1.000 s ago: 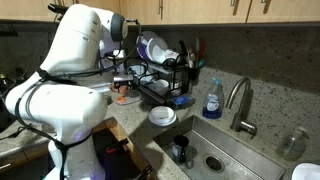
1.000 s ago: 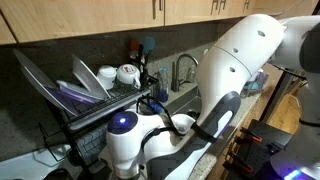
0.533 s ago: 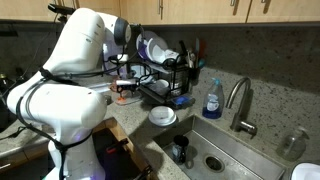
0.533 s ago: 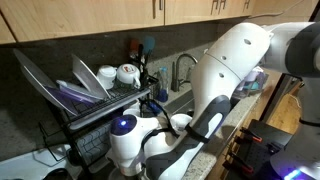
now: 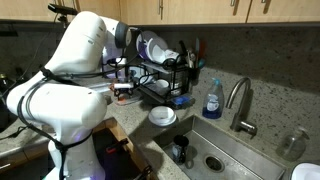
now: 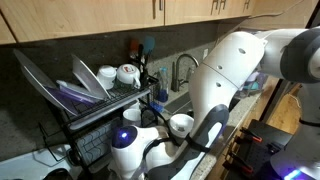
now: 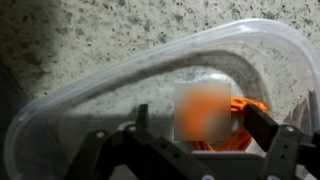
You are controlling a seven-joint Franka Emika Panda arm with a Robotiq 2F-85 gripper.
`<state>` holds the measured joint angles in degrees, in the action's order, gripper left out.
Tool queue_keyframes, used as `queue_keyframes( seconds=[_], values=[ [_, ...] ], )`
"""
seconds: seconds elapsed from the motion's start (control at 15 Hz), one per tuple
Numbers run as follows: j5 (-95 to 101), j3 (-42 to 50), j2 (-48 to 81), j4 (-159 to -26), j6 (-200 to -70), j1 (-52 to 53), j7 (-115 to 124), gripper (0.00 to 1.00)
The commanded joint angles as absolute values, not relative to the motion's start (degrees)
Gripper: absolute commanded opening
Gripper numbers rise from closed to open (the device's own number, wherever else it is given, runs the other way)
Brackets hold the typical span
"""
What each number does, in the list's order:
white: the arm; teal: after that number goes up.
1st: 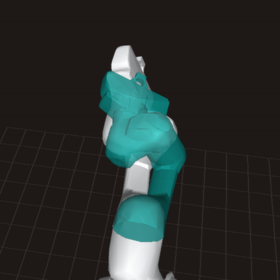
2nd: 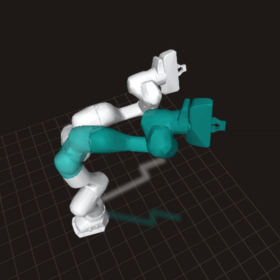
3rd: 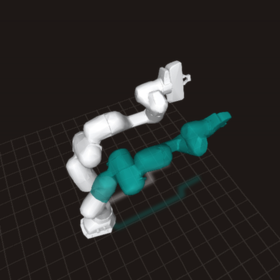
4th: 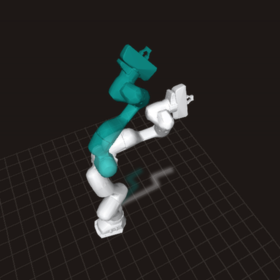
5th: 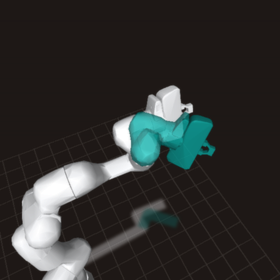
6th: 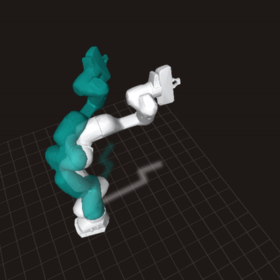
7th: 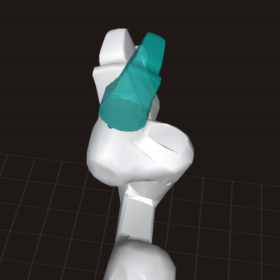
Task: Remove the orange object from the clear bowl
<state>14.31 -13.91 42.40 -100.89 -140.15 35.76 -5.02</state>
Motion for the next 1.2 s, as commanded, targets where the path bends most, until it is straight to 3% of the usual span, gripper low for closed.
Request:
queue_keyframes(
  seconds=[0.0, 0.53, 0.67, 0.8, 1.13],
  values=[
    [14.72, -13.76, 42.86, -99.57, -138.17, 37.00, -2.94, 0.65],
    [15.18, -12.74, 42.58, -99.33, -137.80, 38.17, -1.55, 0.06],
    [15.54, -12.30, 41.90, -99.81, -137.91, 38.34, -0.91, 0.09],
    [15.81, -12.03, 41.02, -100.36, -138.17, 38.27, 0.16, 0.00],
    [15.91, -11.64, 39.00, -101.55, -138.64, 38.12, 1.86, 0.04]
  ],
)
